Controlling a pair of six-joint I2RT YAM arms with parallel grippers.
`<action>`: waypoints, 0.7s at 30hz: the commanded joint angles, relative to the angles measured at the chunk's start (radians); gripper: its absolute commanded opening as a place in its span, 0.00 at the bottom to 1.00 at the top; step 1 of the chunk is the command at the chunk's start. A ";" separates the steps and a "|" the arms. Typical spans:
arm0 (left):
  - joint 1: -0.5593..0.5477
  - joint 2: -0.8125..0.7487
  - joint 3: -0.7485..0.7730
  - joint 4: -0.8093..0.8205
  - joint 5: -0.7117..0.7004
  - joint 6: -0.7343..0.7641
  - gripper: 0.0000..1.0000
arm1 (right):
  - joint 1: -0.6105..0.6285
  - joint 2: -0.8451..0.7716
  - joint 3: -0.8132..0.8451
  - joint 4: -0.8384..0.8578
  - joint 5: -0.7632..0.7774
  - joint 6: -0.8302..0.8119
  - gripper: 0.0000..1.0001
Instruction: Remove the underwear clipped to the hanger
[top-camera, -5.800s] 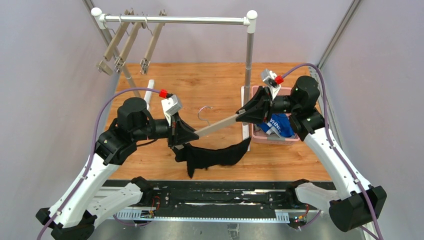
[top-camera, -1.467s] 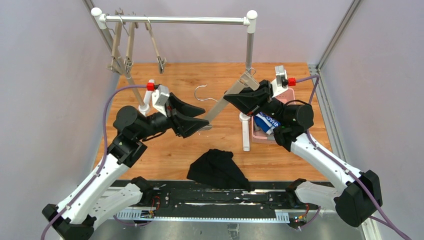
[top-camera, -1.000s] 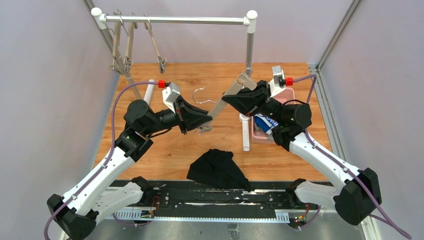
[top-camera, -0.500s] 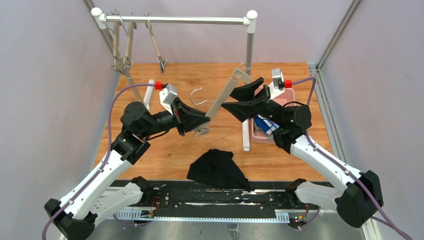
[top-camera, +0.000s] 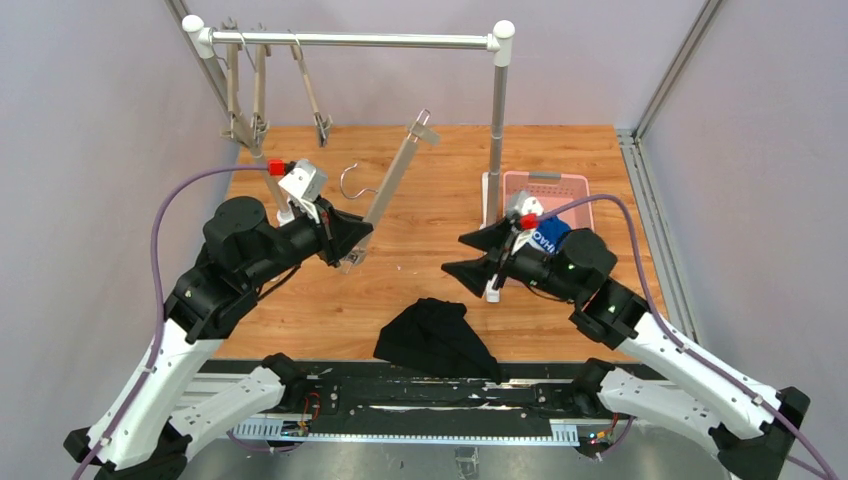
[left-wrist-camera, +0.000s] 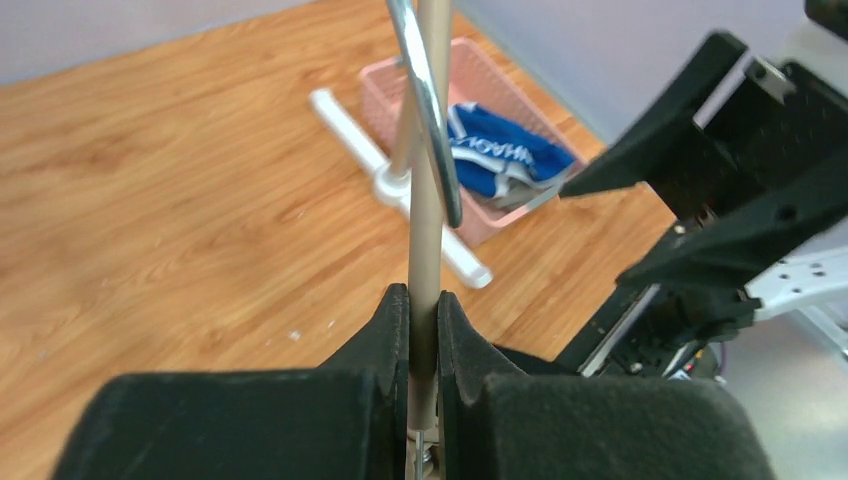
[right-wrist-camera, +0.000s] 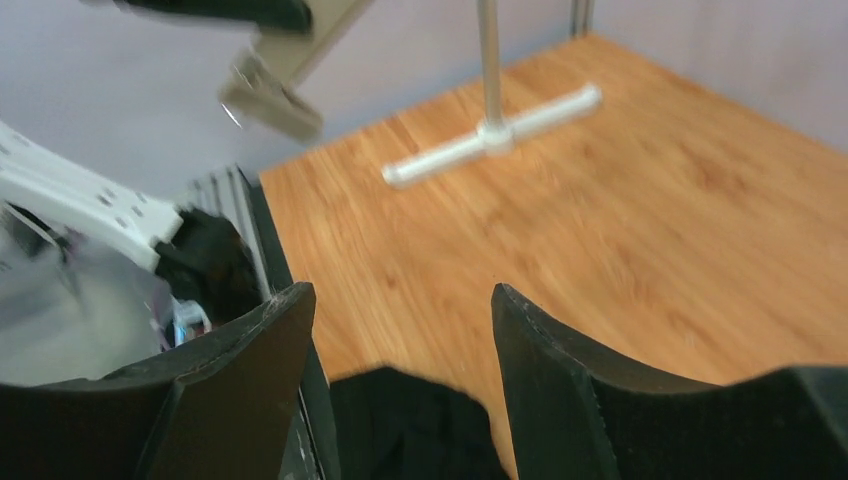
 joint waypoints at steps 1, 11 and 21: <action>-0.002 0.047 0.056 -0.169 -0.152 0.032 0.00 | 0.138 0.021 -0.035 -0.390 0.276 -0.165 0.67; -0.002 0.199 0.207 -0.251 -0.312 0.056 0.00 | 0.336 0.204 -0.151 -0.382 0.423 -0.046 0.70; -0.002 0.311 0.286 -0.238 -0.359 0.062 0.00 | 0.338 0.411 -0.134 -0.332 0.414 -0.010 0.71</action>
